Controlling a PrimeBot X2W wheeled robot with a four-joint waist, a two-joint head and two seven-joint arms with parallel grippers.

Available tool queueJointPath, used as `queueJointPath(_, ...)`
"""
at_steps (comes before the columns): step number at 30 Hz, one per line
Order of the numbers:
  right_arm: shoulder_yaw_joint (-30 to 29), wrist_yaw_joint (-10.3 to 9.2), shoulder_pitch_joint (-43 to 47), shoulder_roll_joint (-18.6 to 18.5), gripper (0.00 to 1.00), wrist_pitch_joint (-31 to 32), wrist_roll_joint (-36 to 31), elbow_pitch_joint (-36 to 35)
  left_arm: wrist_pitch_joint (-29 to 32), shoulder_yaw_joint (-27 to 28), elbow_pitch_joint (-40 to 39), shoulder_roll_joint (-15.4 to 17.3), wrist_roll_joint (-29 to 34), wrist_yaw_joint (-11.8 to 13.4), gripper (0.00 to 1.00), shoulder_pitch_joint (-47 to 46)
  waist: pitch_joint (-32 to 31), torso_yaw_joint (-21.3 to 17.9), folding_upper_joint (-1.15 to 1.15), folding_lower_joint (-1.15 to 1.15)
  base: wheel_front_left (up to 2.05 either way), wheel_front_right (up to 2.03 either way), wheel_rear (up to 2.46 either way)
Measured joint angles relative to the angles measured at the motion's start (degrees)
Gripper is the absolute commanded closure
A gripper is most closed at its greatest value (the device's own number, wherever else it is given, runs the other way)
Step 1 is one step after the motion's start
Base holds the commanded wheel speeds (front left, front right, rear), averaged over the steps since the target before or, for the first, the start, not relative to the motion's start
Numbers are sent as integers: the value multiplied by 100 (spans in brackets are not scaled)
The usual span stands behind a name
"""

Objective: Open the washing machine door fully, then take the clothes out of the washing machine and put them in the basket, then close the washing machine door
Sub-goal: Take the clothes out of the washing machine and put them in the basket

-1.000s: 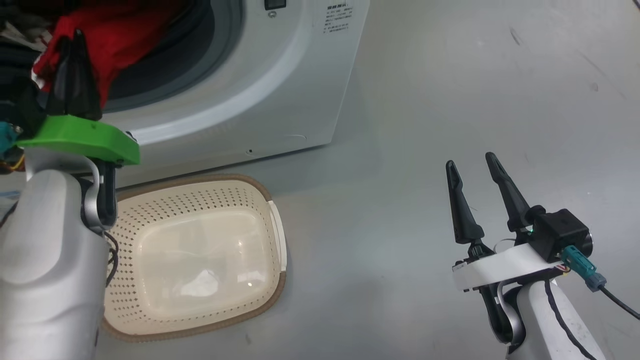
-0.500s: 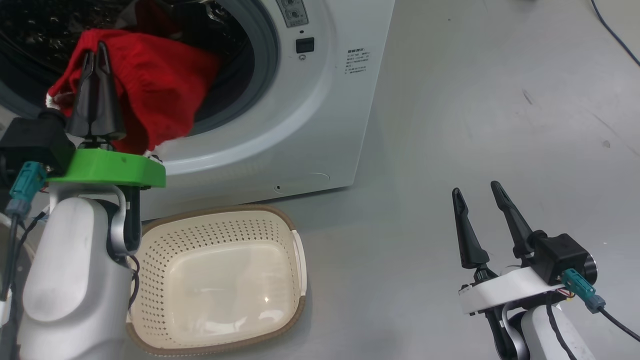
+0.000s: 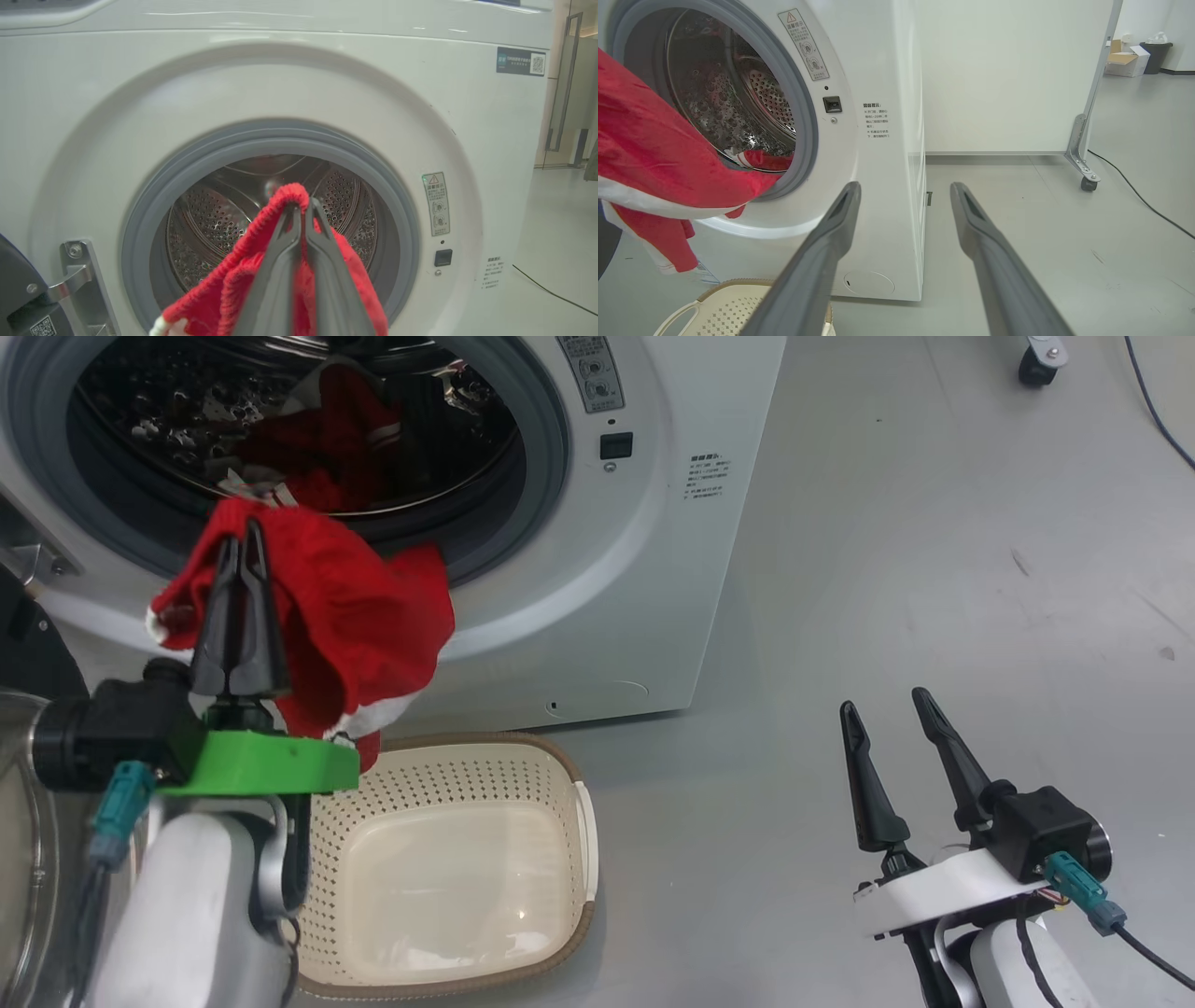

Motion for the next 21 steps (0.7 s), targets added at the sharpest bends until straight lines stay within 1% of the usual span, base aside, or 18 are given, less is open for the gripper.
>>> queueJointPath(9, 47, 5, 29, 1, 0, 0, -2, -101, 291, -194, 120, -86, -171, 65, 100, 887, 192, -1, 0, 0, 0, 0, 0)
queueJointPath(17, 70, 12, 10, 0, 0, 0, -9, -137, 413, -278, 479, -137, -456, 70, 100, 1212, 356, -26, 0, 0, 0, 0, 0)
queueJointPath(21, 134, 56, -44, 0, 0, 0, -8, -155, 415, -256, 713, -145, -523, 71, 100, 1311, 453, -73, 0, 0, 0, 0, 0)
